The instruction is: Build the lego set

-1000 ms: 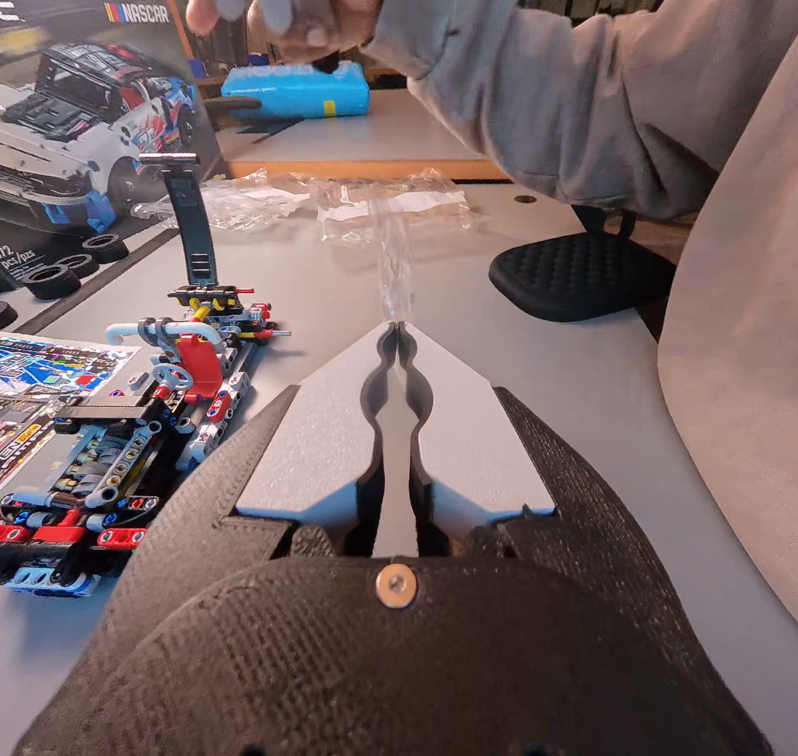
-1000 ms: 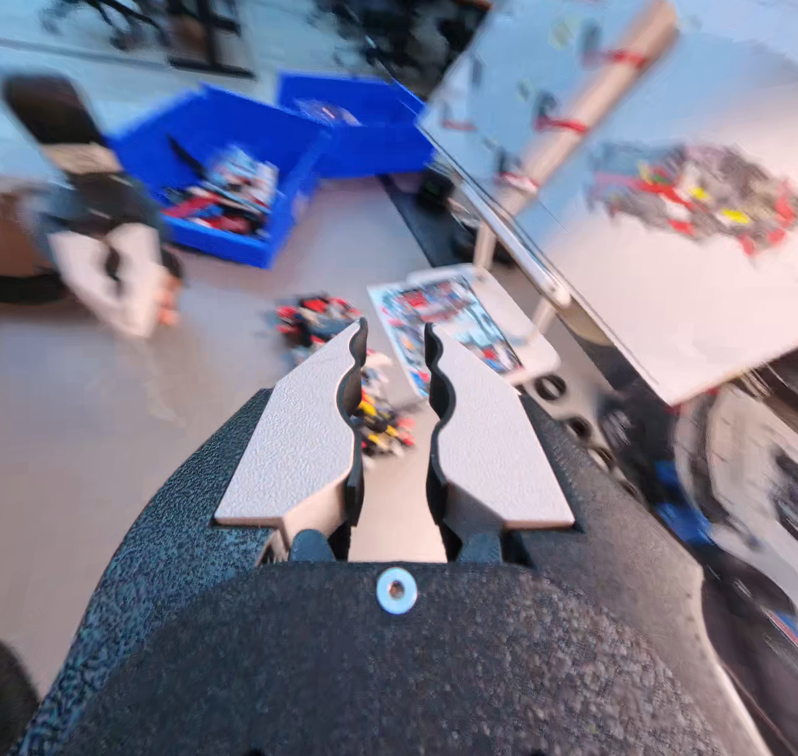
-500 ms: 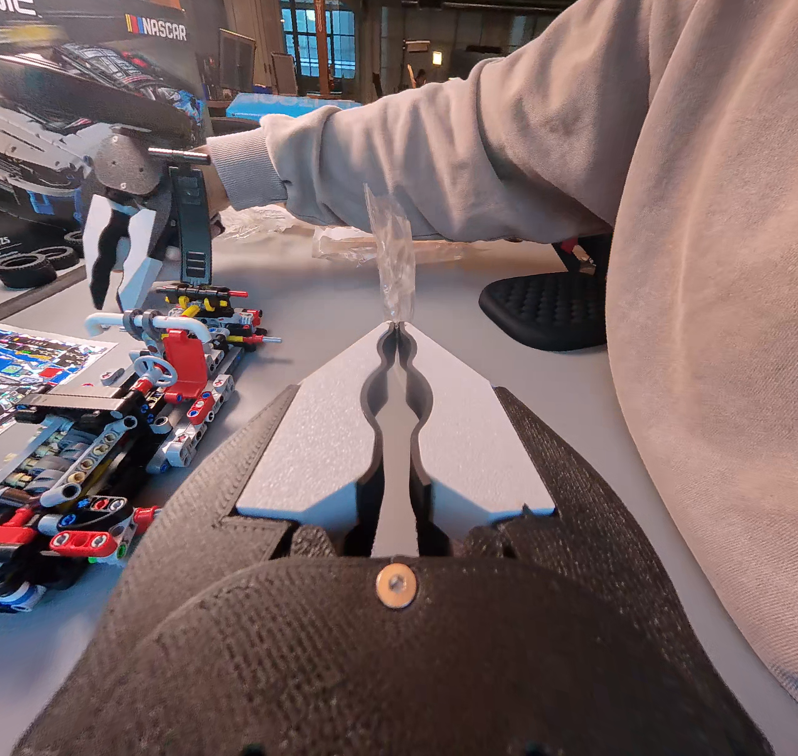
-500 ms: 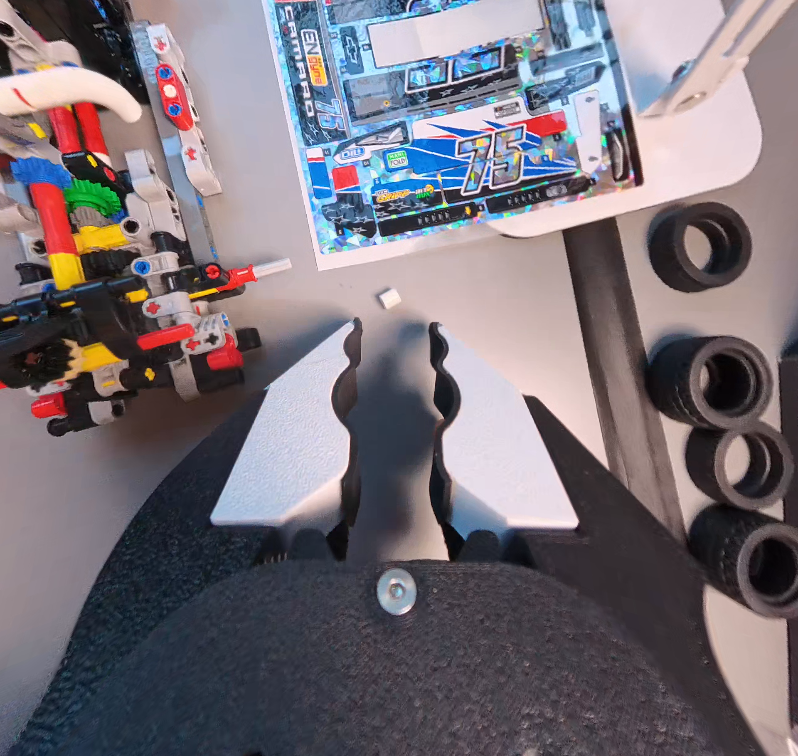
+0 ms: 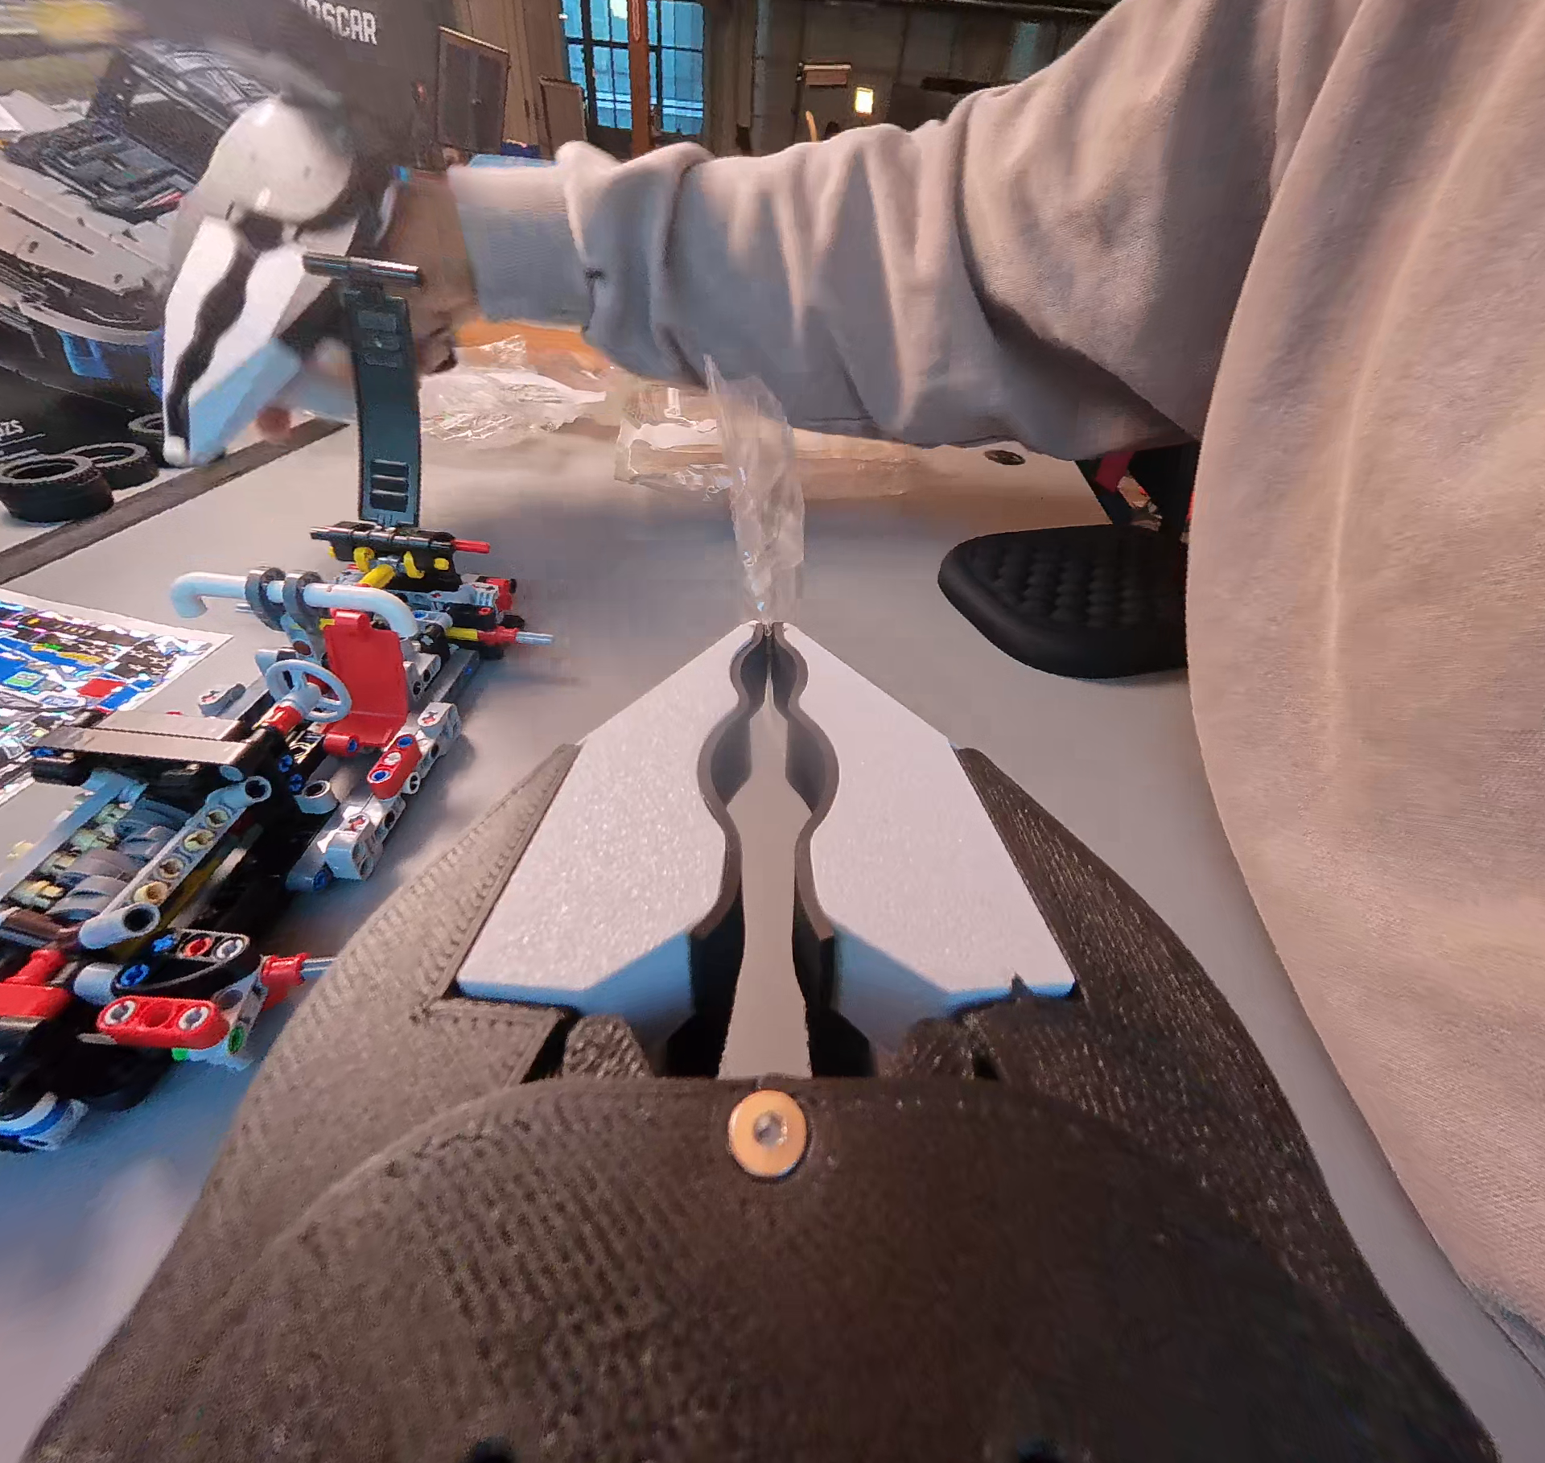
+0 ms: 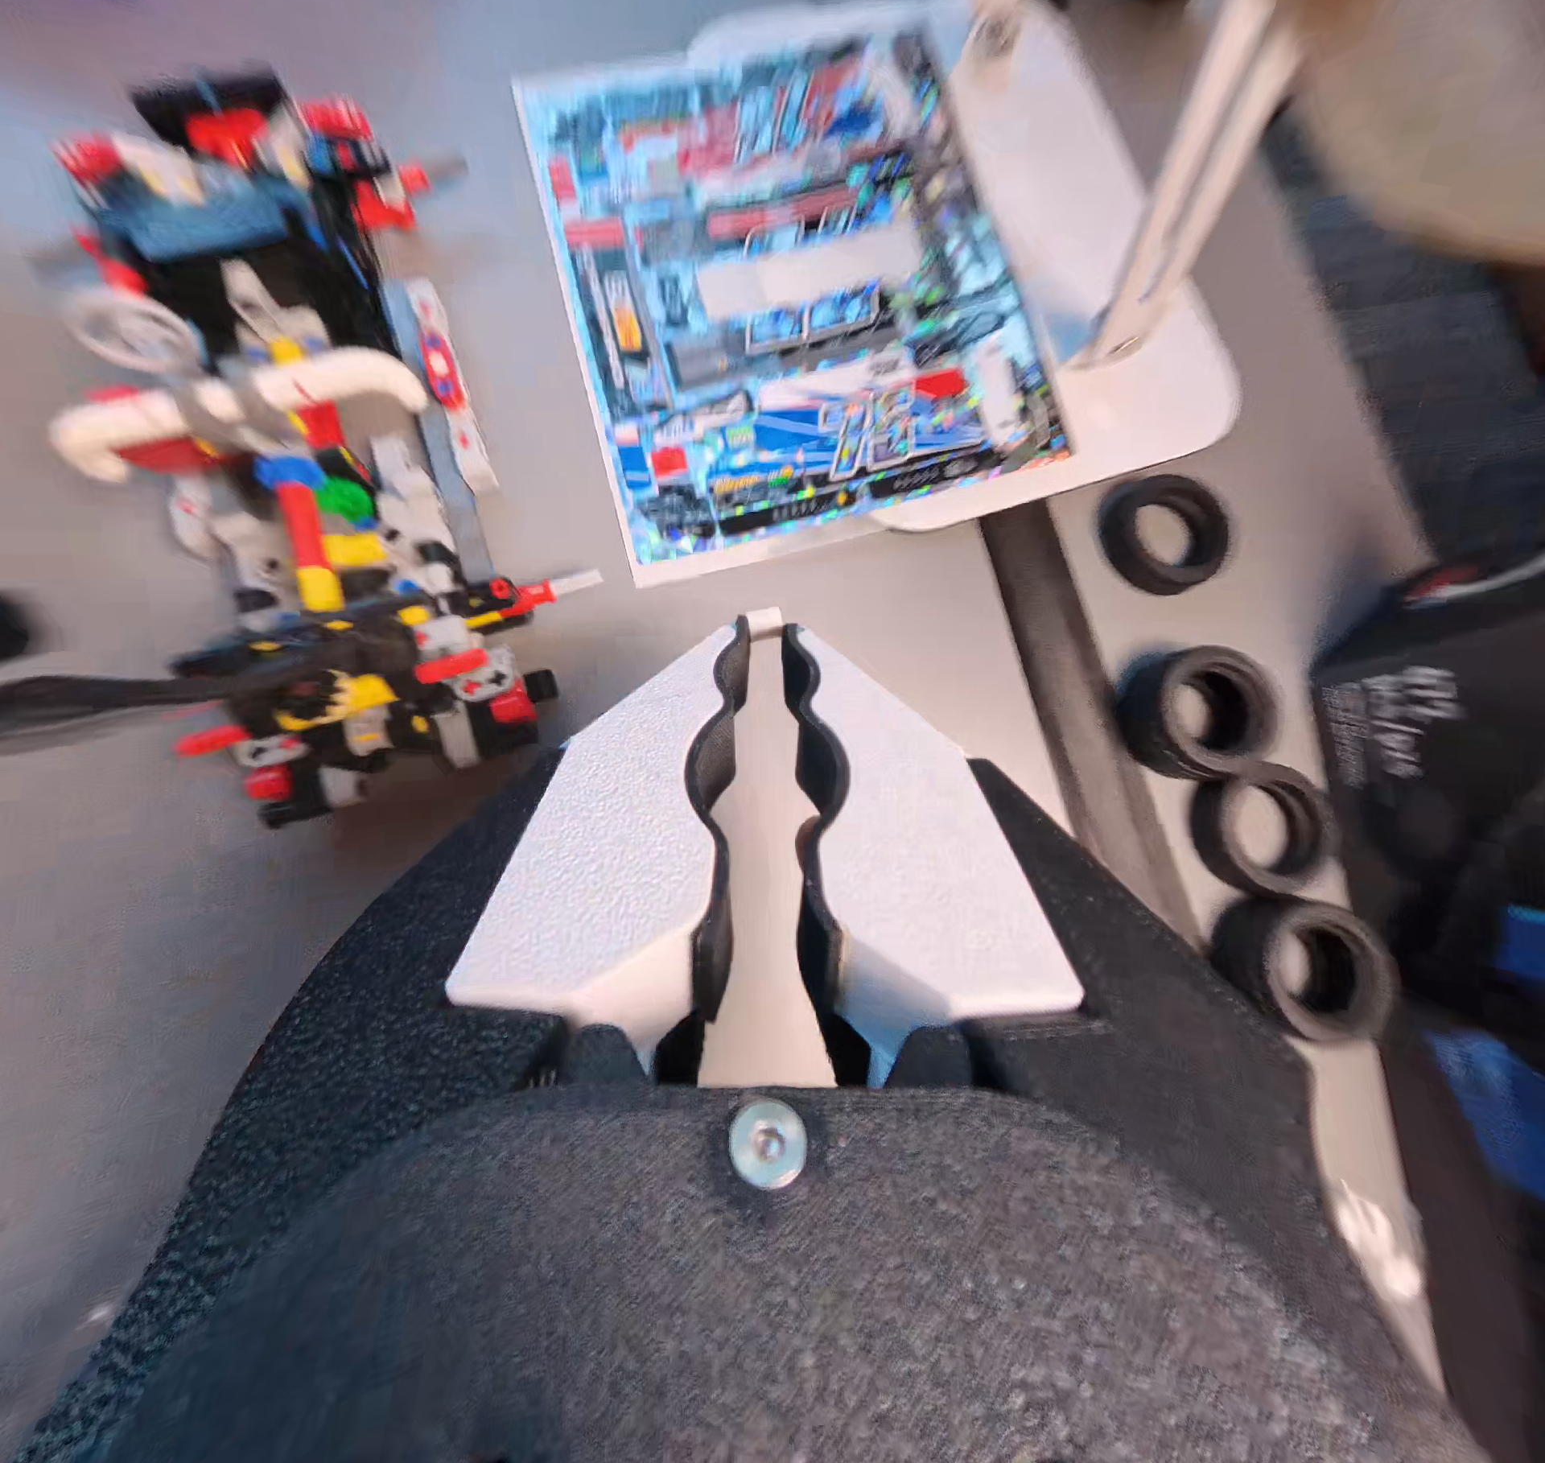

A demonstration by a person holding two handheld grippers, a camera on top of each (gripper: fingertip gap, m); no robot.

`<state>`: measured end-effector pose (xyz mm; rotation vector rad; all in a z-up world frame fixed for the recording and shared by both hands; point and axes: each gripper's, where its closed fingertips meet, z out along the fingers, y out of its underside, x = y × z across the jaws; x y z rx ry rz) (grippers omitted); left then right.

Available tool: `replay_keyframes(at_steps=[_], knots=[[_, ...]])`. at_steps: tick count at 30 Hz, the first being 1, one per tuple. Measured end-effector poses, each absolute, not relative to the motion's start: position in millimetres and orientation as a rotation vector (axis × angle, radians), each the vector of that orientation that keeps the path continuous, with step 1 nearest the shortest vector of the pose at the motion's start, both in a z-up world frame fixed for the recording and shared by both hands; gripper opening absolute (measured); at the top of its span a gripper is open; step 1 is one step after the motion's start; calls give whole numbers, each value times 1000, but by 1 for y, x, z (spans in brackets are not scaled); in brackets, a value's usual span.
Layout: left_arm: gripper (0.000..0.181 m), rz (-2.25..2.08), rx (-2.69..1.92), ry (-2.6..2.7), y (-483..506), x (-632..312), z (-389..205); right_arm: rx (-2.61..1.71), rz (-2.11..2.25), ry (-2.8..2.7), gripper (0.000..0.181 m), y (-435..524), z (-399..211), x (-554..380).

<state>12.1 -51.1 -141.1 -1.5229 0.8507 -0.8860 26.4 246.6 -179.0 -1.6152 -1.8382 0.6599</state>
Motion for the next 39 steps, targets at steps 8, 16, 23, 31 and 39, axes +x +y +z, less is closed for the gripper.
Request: replay_keyframes(at_steps=[8,16,23,31,39], knots=[[0,-824,-1496,863,-49,17,-139,-1244,971,-1889,5,54,-21,56],[0,-741,-1431,939,-64,29,-131,-1214,983,-2150,5,-59,-83,45],[0,-725,-1390,955,-70,32,-123,-1290,905,-2175,5,-57,-93,48],[0,-728,-1405,942,-69,32,-123,-1257,781,-2240,8,-56,-103,52],[0,-754,-1390,927,-70,31,-120,-1237,792,-2208,24,-54,-86,57]])
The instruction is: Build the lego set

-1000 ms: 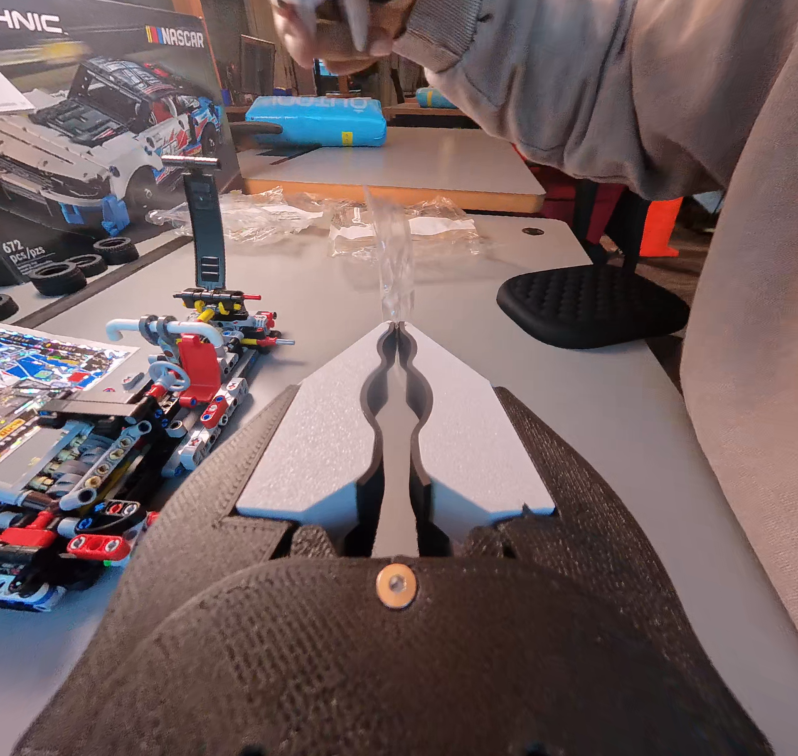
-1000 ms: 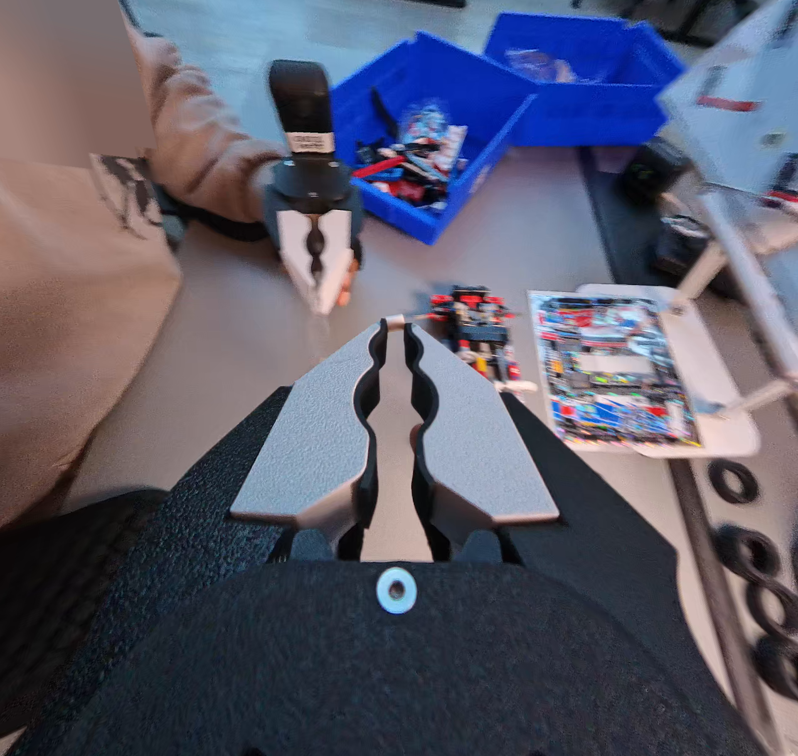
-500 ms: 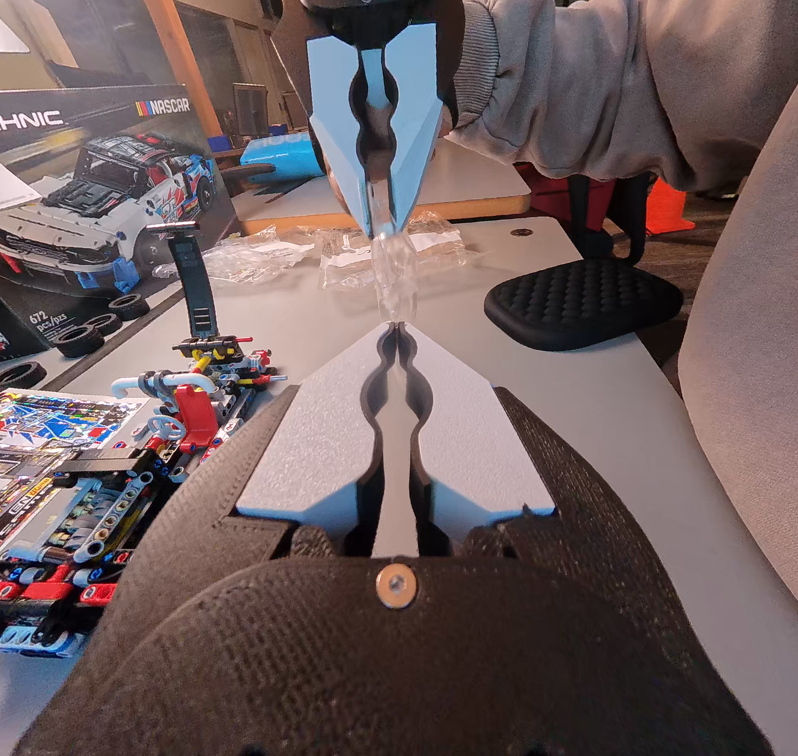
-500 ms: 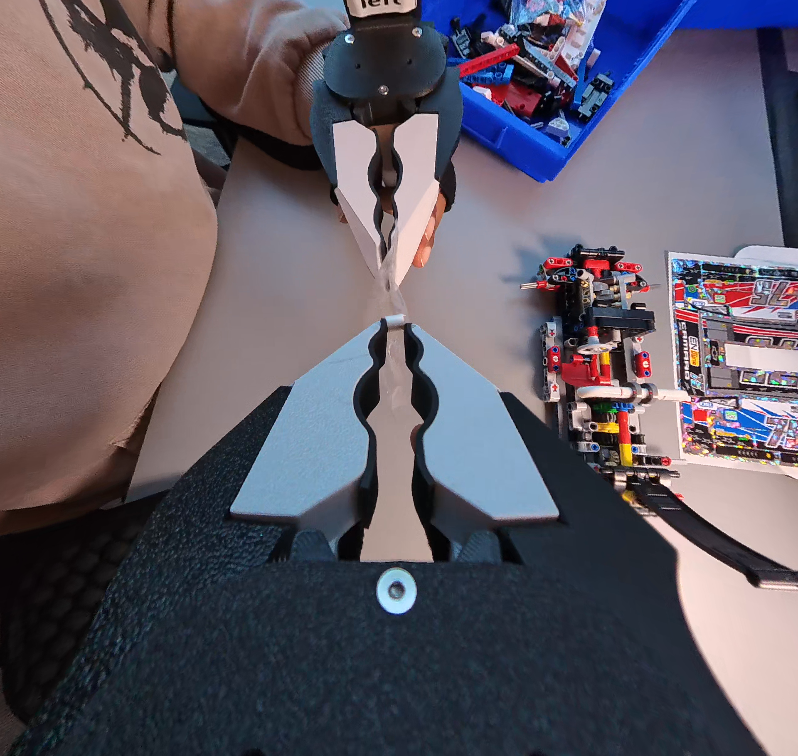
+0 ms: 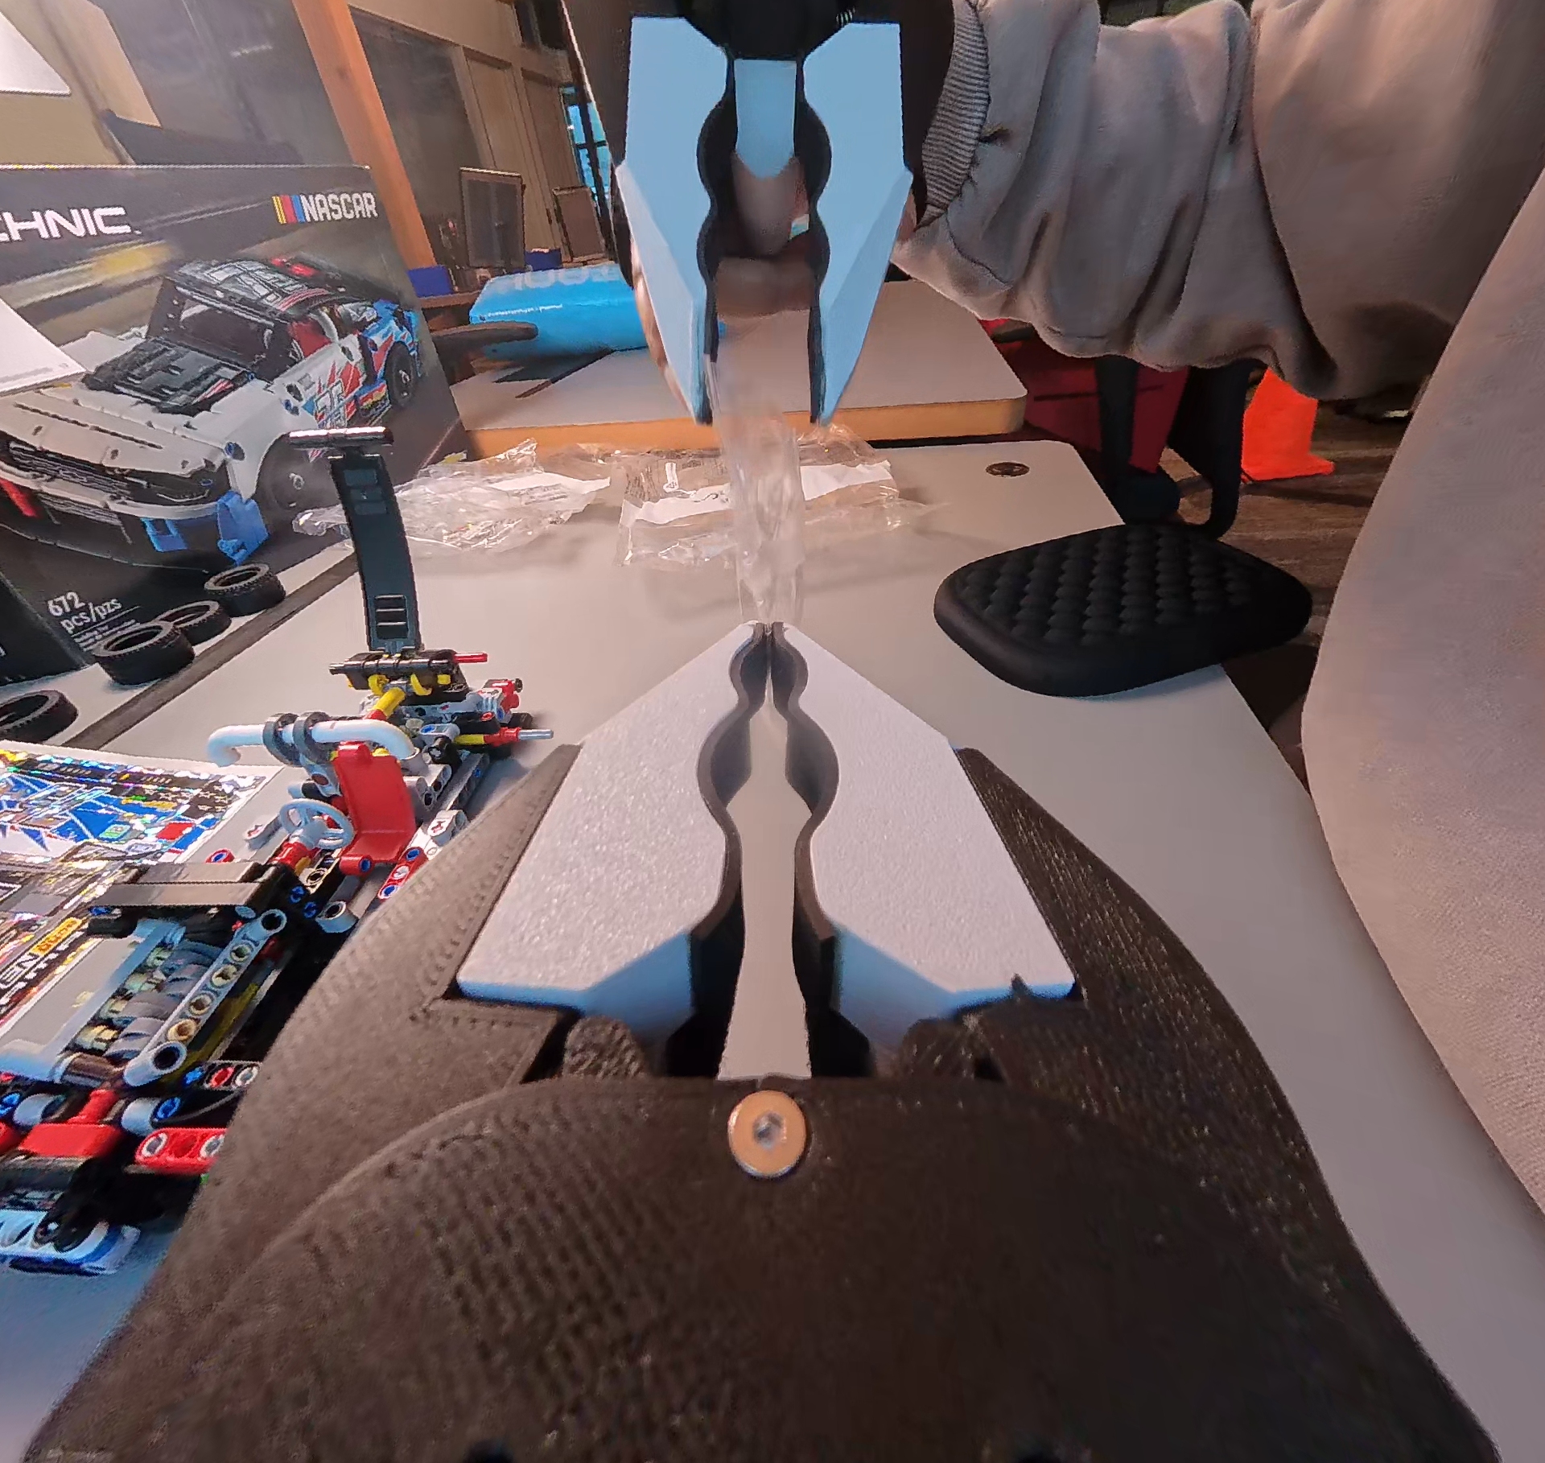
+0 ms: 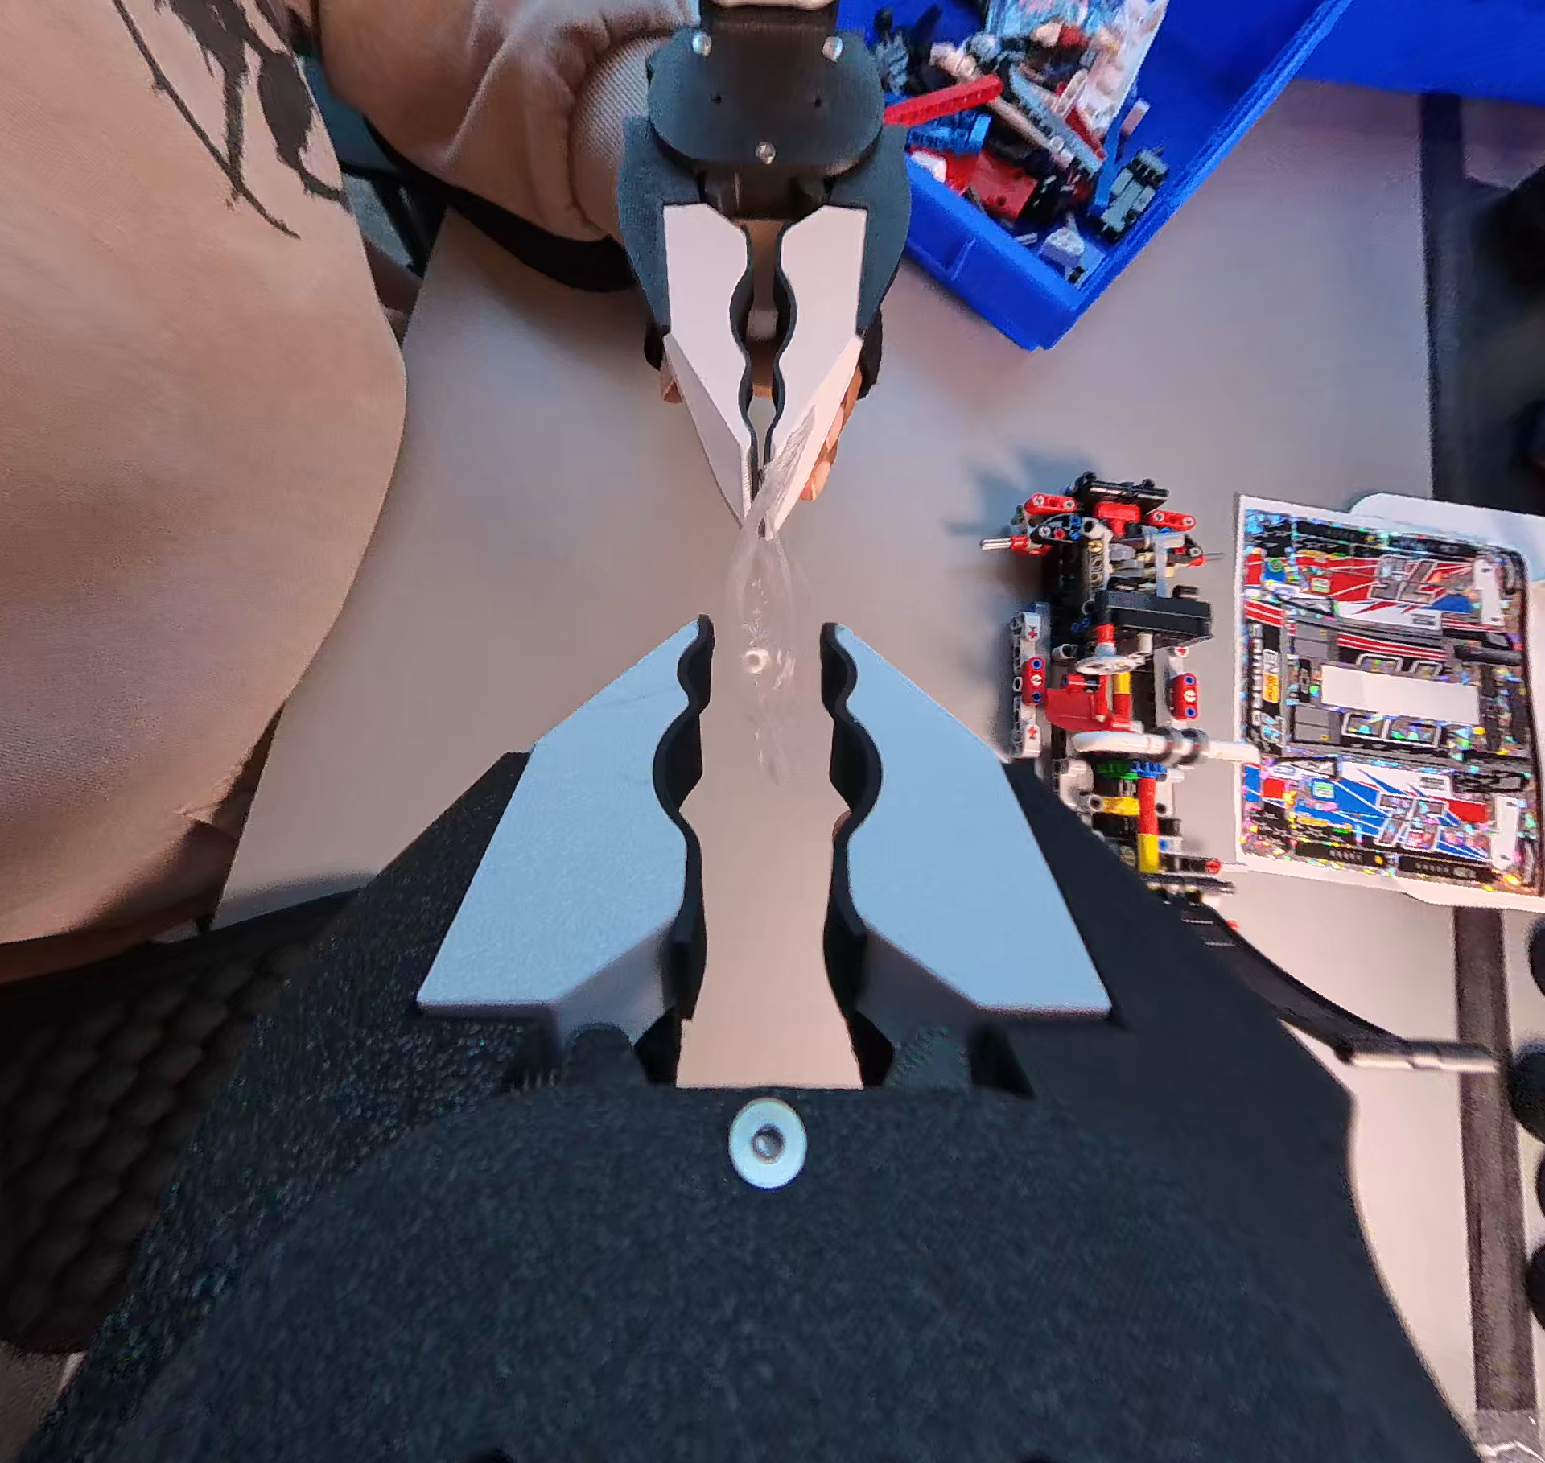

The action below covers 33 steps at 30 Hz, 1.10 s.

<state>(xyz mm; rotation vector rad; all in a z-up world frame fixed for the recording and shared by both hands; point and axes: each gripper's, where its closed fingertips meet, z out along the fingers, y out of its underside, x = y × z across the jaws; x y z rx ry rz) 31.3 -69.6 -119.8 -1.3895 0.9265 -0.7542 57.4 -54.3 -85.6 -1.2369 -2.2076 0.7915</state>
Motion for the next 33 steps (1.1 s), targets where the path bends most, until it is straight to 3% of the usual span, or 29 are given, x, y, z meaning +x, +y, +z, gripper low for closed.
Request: replay_keyframes(at_steps=[2,7,9,10,11,20,22,26,29,33], knots=[[0,-772,-1385,906,-69,30,-117,-1236,841,-2118,26,-47,-69,61],[0,-841,-1353,860,-71,28,-107,-1314,934,-1958,57,-38,-78,72],[0,-877,-1337,871,-76,32,-105,-1325,988,-1891,46,-46,-97,63],[0,-875,-1343,886,-77,33,-107,-1314,1006,-1849,17,-50,-104,58],[0,-847,-1361,893,-75,33,-110,-1279,1022,-1815,0,-54,-108,57],[0,-961,-1445,944,-82,50,-127,-1330,1146,-1704,2,-52,-117,94],[0,-960,-1460,912,-77,45,-128,-1353,1106,-1590,14,-18,-96,112],[0,-983,-1491,810,-66,38,-126,-1544,574,-1222,12,145,-74,184],[0,-1041,-1556,717,-58,37,-130,-1758,104,-1141,31,254,-110,254],[0,-1122,-1606,619,-50,36,-135,-1920,-208,-1284,46,313,-174,286]])
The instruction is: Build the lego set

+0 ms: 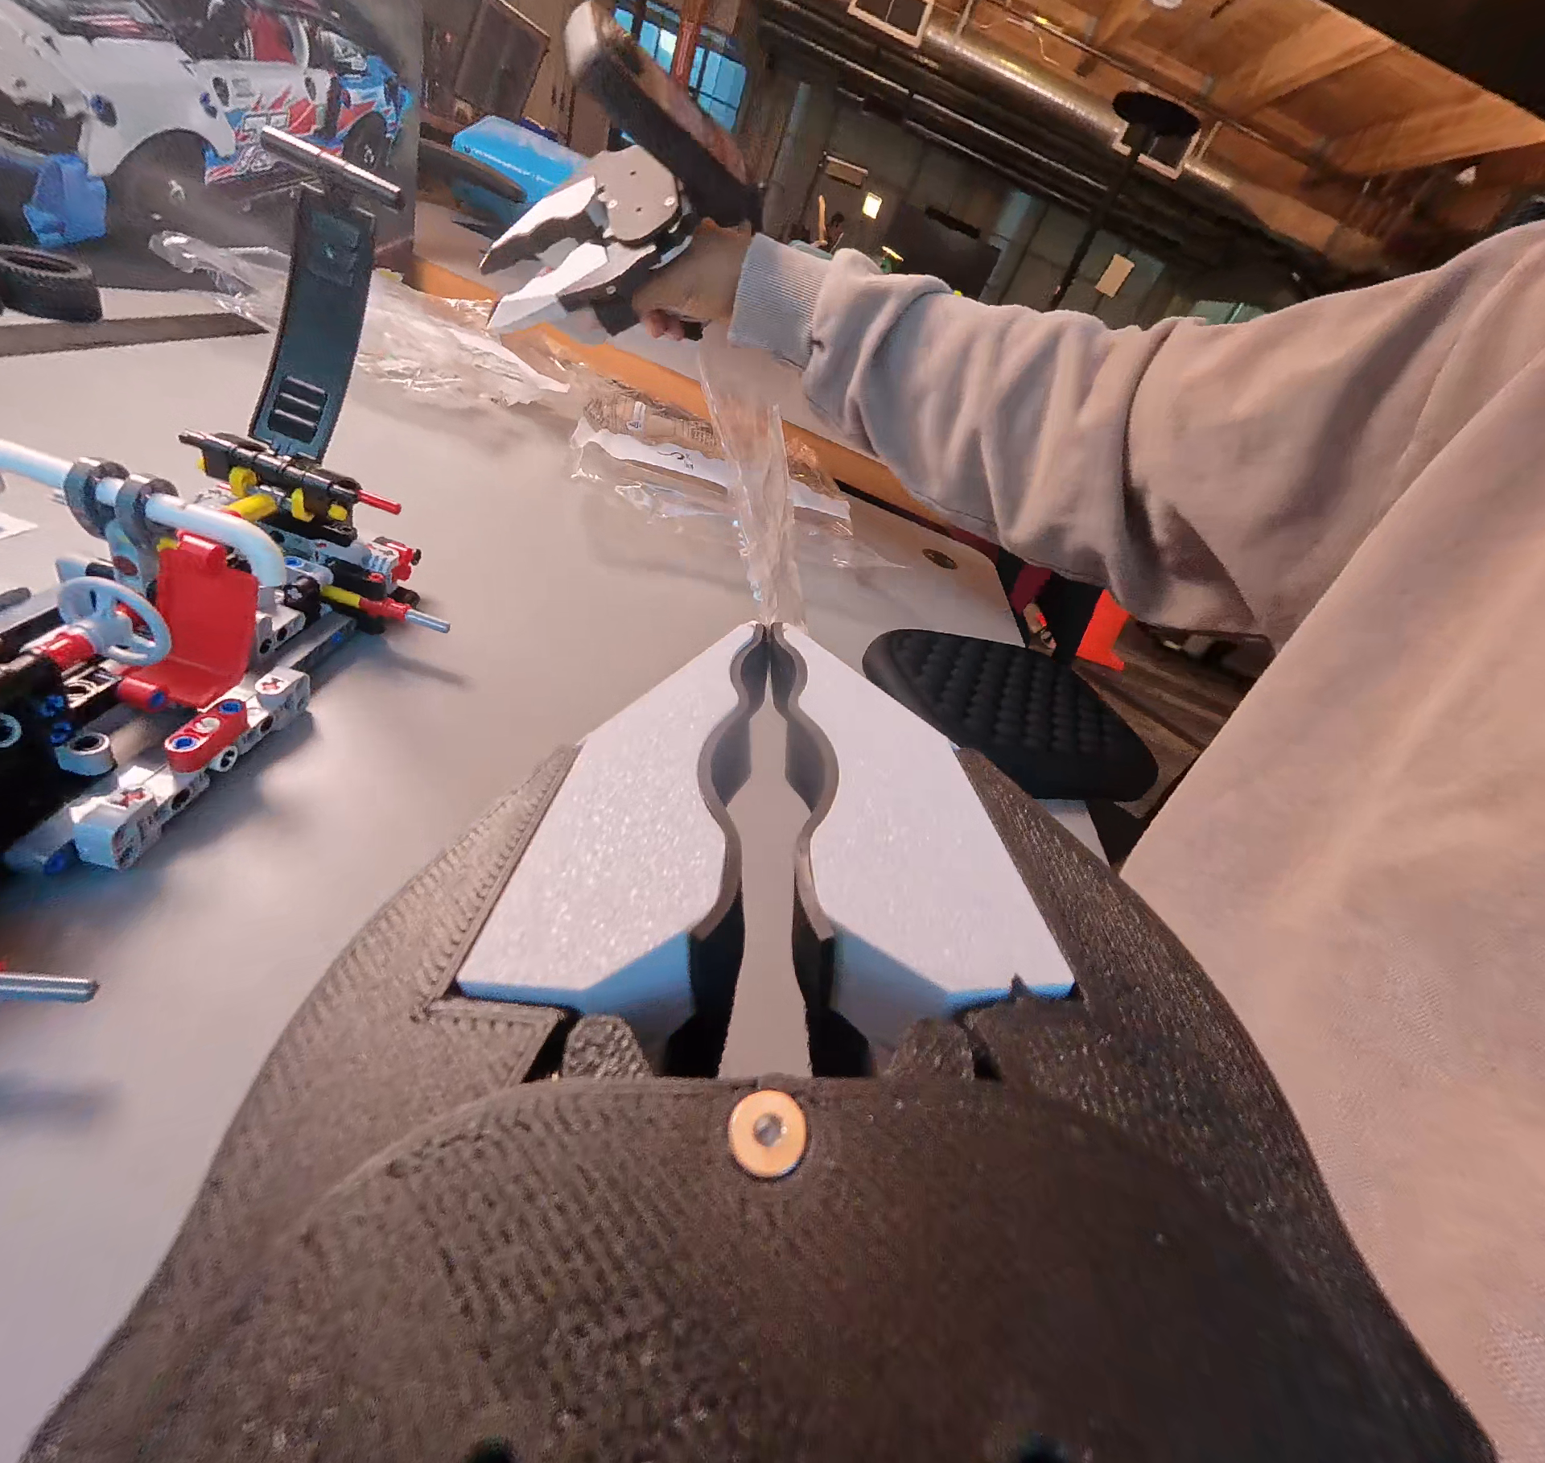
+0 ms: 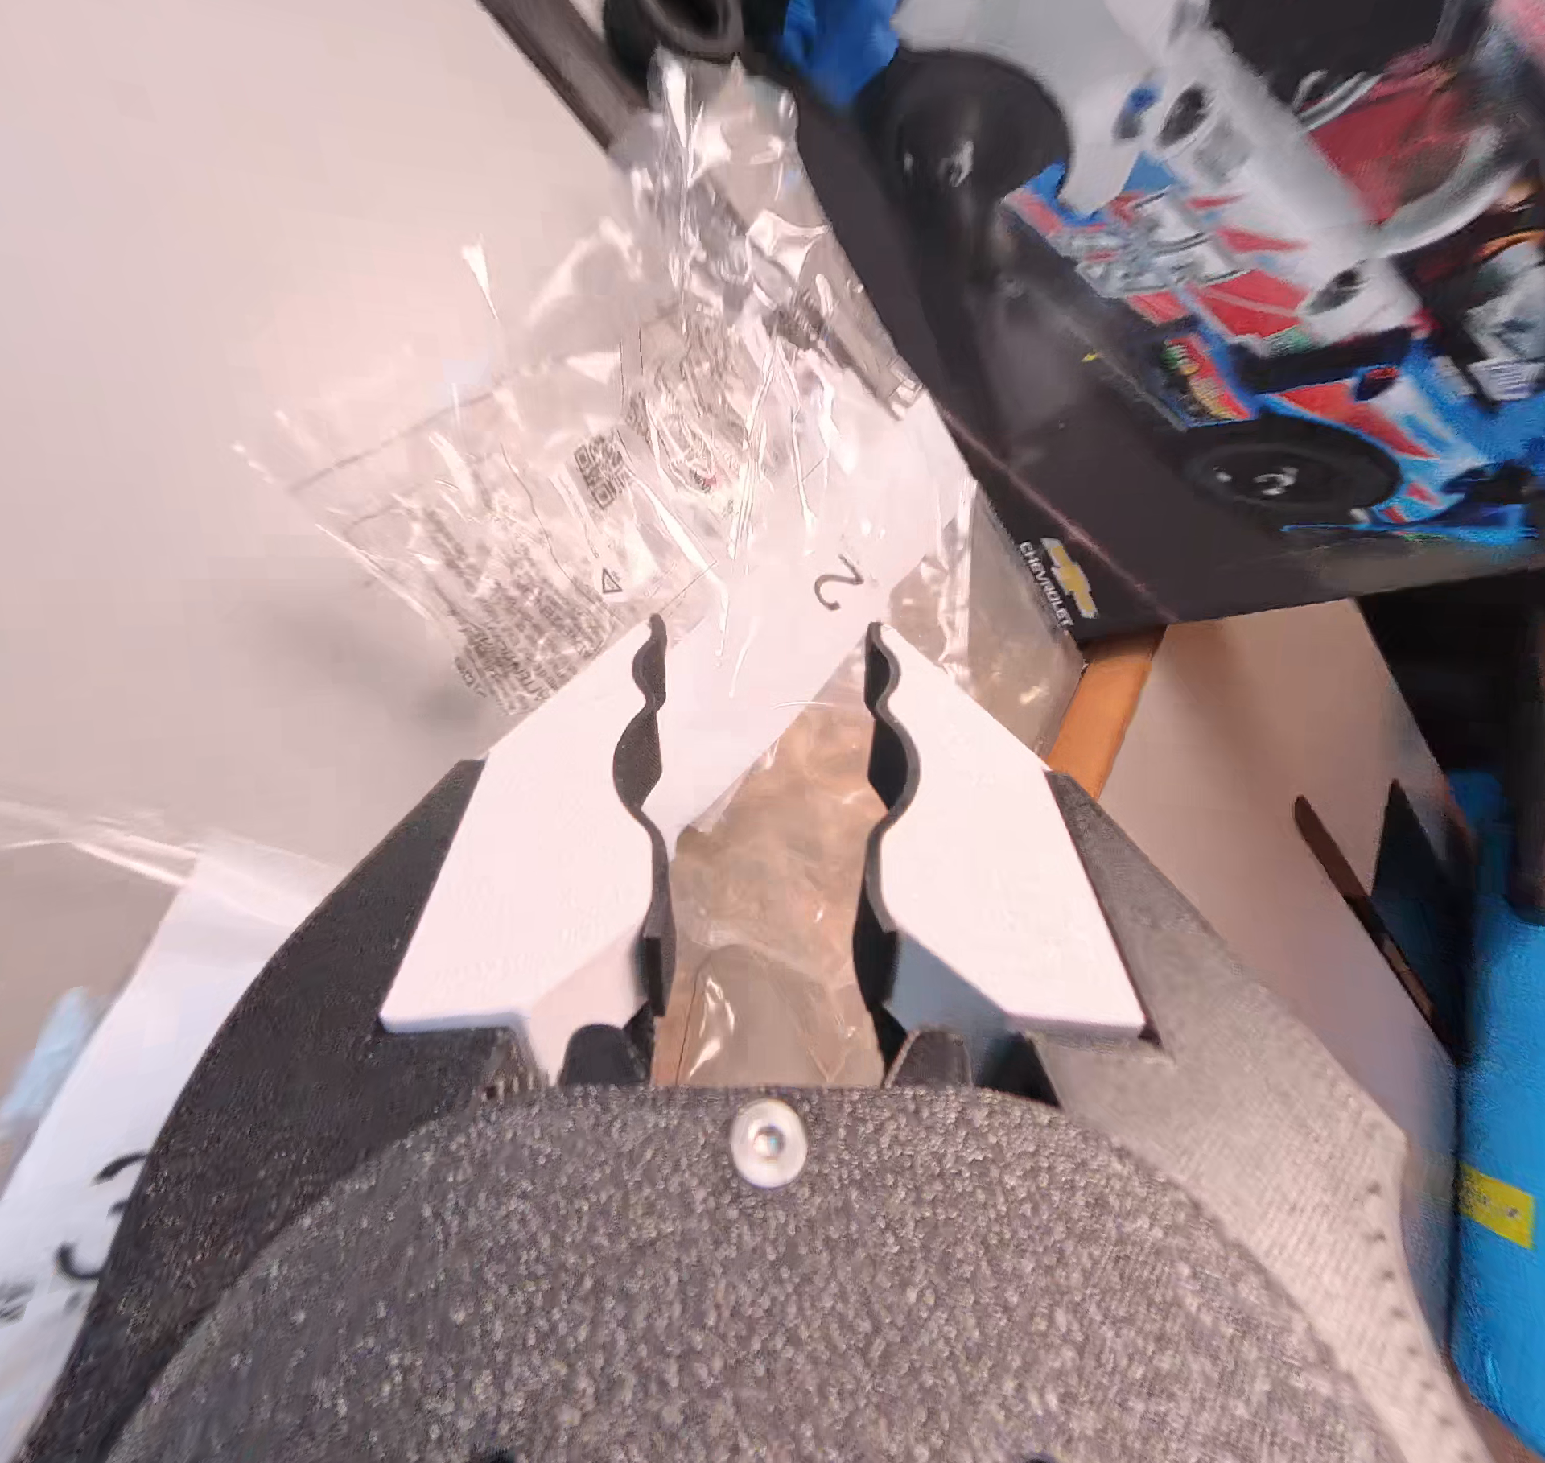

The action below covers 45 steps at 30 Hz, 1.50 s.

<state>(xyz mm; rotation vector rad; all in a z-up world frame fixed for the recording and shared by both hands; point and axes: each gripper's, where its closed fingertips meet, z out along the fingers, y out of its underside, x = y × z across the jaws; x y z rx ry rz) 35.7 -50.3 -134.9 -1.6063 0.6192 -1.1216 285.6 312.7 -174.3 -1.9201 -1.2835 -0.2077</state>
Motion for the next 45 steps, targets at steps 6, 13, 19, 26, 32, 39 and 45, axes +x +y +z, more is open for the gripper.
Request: replay_keyframes(at_steps=[6,13,19,26,32,39,45], knots=[[0,-1148,-1640,547,-41,28,-141,-1981,-381,-1365,0,339,-209,290],[0,-1269,-1738,333,-29,17,-150,-1541,-233,-1396,0,256,-124,228],[0,-1366,-1900,186,-25,21,-174,-1123,115,-1586,0,52,-93,139],[0,-1305,-2045,332,-41,43,-196,-1042,146,-1868,0,-43,-186,98],[26,-1355,-2049,386,-48,45,-195,-1063,121,-1974,0,-56,-220,92],[42,-1465,-2022,386,-53,46,-190,-1040,116,-2014,0,-58,-230,90],[58,-1680,-1992,362,-62,53,-183,-1016,115,-2052,0,-59,-232,92]])
